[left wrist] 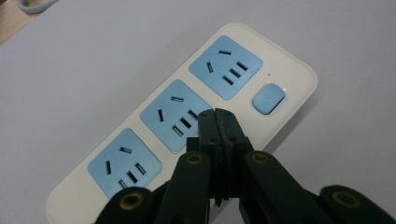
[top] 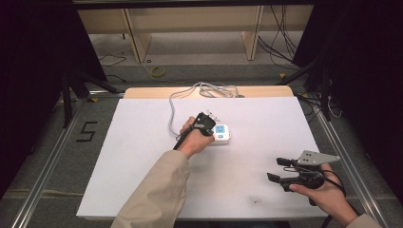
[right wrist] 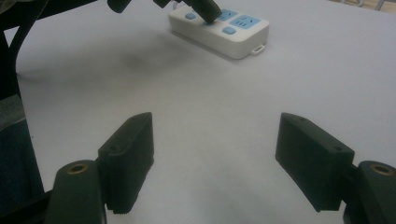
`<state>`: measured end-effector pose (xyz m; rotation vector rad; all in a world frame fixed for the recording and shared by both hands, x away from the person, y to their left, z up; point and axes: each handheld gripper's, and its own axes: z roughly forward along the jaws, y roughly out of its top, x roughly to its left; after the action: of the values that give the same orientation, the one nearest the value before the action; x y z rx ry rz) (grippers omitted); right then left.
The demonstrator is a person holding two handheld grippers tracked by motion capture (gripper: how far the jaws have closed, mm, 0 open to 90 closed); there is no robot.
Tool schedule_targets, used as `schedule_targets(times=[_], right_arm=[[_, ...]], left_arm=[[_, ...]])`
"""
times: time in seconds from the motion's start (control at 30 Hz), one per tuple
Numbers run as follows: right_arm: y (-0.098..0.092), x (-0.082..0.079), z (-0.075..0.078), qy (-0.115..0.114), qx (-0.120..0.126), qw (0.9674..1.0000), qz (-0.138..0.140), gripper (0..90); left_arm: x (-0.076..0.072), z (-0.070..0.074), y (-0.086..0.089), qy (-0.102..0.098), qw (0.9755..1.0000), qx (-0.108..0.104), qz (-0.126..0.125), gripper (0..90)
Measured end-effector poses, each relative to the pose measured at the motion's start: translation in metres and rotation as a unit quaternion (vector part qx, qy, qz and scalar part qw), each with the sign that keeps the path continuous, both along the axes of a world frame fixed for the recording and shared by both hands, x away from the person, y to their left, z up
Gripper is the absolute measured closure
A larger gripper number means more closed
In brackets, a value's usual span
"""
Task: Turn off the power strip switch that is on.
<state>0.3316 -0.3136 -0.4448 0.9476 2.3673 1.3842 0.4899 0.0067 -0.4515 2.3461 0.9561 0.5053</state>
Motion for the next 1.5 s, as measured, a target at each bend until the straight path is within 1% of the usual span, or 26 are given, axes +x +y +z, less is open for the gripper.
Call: schedule_targets(times=[0.17,0.23,0.4,0.53,0.73,0.87,0.93,0.97,1.03,1.13,1.43,1.47,1.5], right_arm=[[0.0001,0.0003,-0.0001,0.001,0.001,1.0,0.0,28.4],[0.0001,0.0003,0.0,0.002,0.001,1.0,-0.001,28.4],[0.0,0.0004,-0.0001,0.002,0.001,1.0,-0.001,28.4],[0.0001,0.0005,-0.0001,0.002,0.002,1.0,-0.001,28.4],[0.0,0.0006,-0.0001,0.002,0.002,1.0,-0.002,28.4],[-0.0001,0.0007,0.0,0.002,0.002,1.0,-0.001,28.4],[-0.0004,0.0009,0.0,0.002,0.001,1.0,-0.001,28.4],[-0.0004,0.001,-0.0001,0.001,0.002,1.0,-0.002,28.4],[-0.0005,0.0011,-0.0002,0.001,0.002,1.0,-0.001,28.4],[-0.0008,0.0014,-0.0003,0.0,0.002,1.0,-0.001,28.4],[-0.0008,0.0013,-0.0002,0.001,0.002,1.0,-0.001,28.4],[-0.0009,0.0013,-0.0002,0.0,0.001,1.0,-0.001,28.4],[-0.0008,0.0012,-0.0001,0.001,0.001,1.0,-0.001,28.4]], left_arm=[[0.0002,0.0003,0.0002,0.0,1.0,0.003,-0.003,90.0],[0.0007,0.0002,0.0002,0.001,1.0,0.0,-0.002,90.0],[0.0005,0.0004,-0.0004,0.0,1.0,0.004,-0.004,90.0],[0.0014,0.0005,0.0006,0.004,1.0,-0.001,-0.004,90.0],[0.0006,0.0005,-0.0005,0.0,1.0,0.004,-0.006,90.0],[0.0011,0.0001,-0.0003,-0.001,0.9999,0.0,-0.011,90.0],[0.0012,0.0002,-0.0008,0.0,0.9999,-0.009,-0.011,90.0],[0.0011,0.0015,-0.0015,-0.001,0.9998,-0.018,-0.01,90.0],[0.0004,0.0009,-0.0028,-0.005,0.9998,-0.012,-0.014,90.0],[0.0009,0.0008,-0.0026,-0.007,0.9999,-0.01,-0.011,89.9],[-0.0004,0.0081,0.0034,-0.026,0.9995,-0.02,-0.003,89.6],[-0.0008,0.0091,0.0039,-0.025,0.9995,-0.021,-0.002,88.7],[-0.0014,0.0096,0.0041,-0.025,0.9994,-0.024,-0.002,83.2]])
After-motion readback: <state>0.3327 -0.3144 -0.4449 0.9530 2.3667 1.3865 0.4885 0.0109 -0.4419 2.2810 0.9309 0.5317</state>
